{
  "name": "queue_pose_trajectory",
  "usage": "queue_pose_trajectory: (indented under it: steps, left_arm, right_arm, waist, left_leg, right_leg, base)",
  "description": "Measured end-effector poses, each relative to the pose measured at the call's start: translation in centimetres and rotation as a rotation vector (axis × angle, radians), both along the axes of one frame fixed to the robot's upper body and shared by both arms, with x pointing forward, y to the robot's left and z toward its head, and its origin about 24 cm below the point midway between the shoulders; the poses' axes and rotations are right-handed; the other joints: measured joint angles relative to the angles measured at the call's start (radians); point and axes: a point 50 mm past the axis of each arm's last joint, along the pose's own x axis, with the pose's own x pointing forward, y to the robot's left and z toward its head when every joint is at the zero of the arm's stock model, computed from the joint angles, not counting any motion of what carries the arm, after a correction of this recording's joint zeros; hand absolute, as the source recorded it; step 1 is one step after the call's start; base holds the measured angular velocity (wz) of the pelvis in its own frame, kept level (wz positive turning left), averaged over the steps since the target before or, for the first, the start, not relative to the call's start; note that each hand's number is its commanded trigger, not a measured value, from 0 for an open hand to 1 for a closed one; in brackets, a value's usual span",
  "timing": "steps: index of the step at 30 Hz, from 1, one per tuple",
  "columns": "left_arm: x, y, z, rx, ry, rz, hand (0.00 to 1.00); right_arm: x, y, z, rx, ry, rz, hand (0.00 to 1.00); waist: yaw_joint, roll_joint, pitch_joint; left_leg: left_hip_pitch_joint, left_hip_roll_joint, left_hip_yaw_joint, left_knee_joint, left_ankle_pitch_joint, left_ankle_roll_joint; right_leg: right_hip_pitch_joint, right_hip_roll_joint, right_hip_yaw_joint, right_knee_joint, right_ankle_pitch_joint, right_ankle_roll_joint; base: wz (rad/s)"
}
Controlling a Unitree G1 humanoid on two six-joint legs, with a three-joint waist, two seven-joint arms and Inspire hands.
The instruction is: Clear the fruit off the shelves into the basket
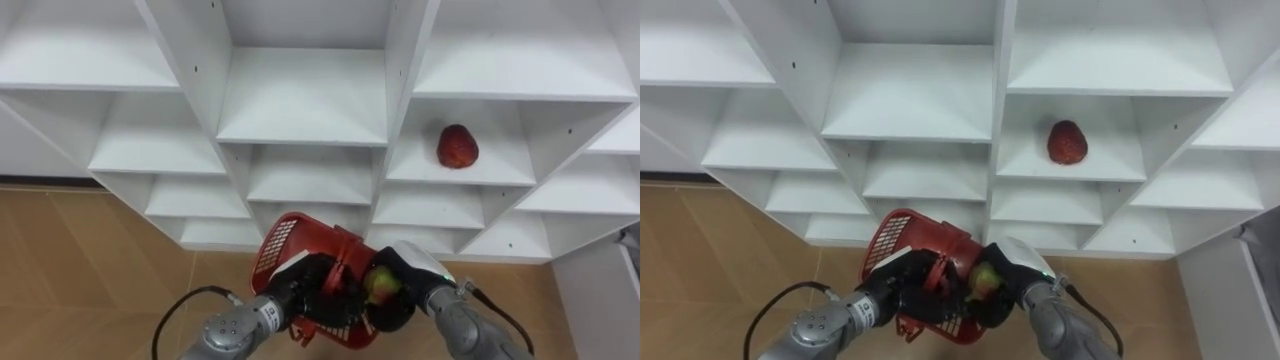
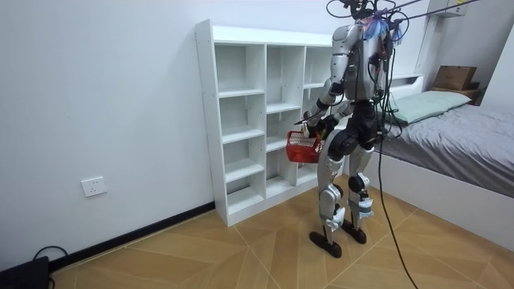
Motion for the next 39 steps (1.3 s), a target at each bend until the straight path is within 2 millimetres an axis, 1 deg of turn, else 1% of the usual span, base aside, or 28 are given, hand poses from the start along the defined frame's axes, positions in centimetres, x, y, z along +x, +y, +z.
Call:
queue_pose_trajectory:
  steps: [4, 23, 29, 35, 39]
  left_arm:
    - [-0.03, -0.13, 0.00, -0.004, 0.001, -0.001, 1.00]
    - [-0.18, -0.21, -0.12, -0.005, 0.008, 0.000, 1.00]
    - [-0.20, -0.20, -0.13, -0.006, 0.009, 0.003, 1.00]
    - [-0.20, -0.19, -0.13, -0.005, 0.009, 0.003, 1.00]
    - [-0.19, -0.18, -0.13, -0.005, 0.009, 0.004, 1.00]
  right_arm:
    - [-0.06, 0.05, -0.05, 0.000, 0.003, 0.003, 0.00]
    - [-0.32, -0.17, -0.41, 0.003, 0.019, -0.017, 0.00]
    - [0.10, -0.03, -0.21, 0.002, 0.011, -0.012, 0.00]
    - [0.13, -0.01, -0.19, 0.002, 0.010, -0.012, 0.00]
    - [0.12, 0.05, -0.20, 0.004, 0.011, -0.012, 0.00]
  waist:
    - [-0.001, 0.003, -0.0016]
    - [0.001, 0.001, -0.0003]
    - [0.000, -0.003, 0.0021]
    - [0.000, -0.009, 0.0067]
    - [0.000, -0.009, 0.0068]
  left_leg:
    - [0.001, 0.000, 0.000, -0.002, 0.000, 0.000]
    - [0.008, -0.002, 0.003, -0.020, 0.000, 0.000]
    - [0.007, -0.003, 0.003, -0.020, 0.000, 0.000]
    - [0.005, -0.004, 0.003, -0.020, 0.000, 0.000]
    - [0.005, -0.004, 0.003, -0.021, 0.000, 0.000]
  right_leg:
    - [0.000, 0.000, 0.000, -0.001, 0.000, 0.000]
    - [0.001, -0.002, 0.004, -0.013, -0.001, 0.001]
    - [0.003, -0.002, 0.003, -0.017, -0.001, 0.002]
    - [0.003, -0.002, 0.002, -0.020, -0.002, 0.002]
    - [0.002, -0.002, 0.002, -0.020, -0.002, 0.002]
  base:
    - [0.00]
    - [0.00]
    - [0.00]
    - [0.00]
    - [0.00]
